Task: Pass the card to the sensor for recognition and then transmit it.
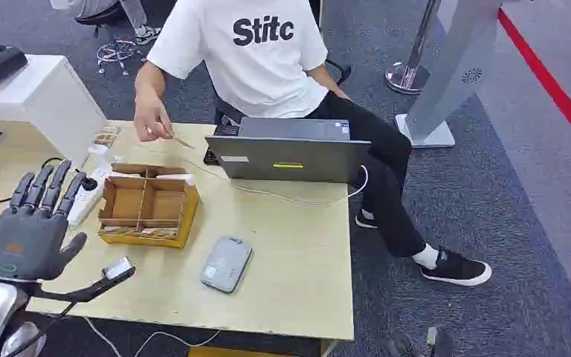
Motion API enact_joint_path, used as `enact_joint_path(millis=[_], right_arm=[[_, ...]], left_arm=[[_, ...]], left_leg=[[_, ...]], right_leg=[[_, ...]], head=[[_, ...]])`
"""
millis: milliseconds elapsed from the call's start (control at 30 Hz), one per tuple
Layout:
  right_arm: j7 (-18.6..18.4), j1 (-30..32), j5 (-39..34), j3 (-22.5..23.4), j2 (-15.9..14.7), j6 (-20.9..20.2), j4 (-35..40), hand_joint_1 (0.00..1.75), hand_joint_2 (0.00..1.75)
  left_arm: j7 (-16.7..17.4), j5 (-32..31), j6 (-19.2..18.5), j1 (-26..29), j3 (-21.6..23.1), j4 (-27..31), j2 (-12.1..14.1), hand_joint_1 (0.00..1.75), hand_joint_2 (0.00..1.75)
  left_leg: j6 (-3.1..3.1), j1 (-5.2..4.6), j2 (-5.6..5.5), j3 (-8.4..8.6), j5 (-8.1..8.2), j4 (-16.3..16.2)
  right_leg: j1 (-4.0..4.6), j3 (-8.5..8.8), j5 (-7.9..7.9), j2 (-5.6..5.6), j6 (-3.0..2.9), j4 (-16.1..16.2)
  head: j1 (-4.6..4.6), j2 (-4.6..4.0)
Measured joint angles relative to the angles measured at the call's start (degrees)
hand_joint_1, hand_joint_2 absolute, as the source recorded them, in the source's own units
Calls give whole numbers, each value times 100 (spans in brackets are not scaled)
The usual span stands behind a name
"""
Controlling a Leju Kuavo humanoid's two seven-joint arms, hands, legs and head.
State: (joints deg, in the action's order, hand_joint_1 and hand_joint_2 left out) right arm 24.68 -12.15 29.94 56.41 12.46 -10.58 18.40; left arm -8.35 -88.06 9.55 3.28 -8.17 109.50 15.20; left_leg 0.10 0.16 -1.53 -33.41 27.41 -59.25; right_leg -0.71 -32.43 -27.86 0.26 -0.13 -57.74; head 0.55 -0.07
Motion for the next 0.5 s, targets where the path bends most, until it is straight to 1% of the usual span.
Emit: enact_joint_path(millis=[100, 200, 333, 500], right_arm=[[-2, -5, 4, -109, 0, -7, -35, 0, 175], [-2, -8, -2, -164, 0, -18, -65, 0, 175], [-2, -9, -11, -242, 0, -24, -85, 0, 175], [-11, -9, -20, -295, 0, -24, -111, 0, 175]], left_arm=[[149, -70, -46, -153, 212, -214, 279, 0, 175], [238, -107, -87, -225, 364, -331, 466, 0, 175], [293, -120, -116, -286, 509, -410, 574, 0, 175], [356, -164, -90, -388, 636, -535, 598, 0, 175]], left_leg=[[0, 0, 3, -3, 0, 0], [2, -2, 4, -12, 2, -1], [5, -6, 4, -16, 4, -1], [5, -5, 4, -17, 4, -2]], right_leg=[[0, -4, 0, 5, 0, 0], [-1, -11, 0, 5, 1, 2], [-1, -14, -1, 5, 2, 6], [-1, -15, 0, 4, 2, 7]], head=[[-2, 2], [0, 2], [-2, 2], [-2, 2]])
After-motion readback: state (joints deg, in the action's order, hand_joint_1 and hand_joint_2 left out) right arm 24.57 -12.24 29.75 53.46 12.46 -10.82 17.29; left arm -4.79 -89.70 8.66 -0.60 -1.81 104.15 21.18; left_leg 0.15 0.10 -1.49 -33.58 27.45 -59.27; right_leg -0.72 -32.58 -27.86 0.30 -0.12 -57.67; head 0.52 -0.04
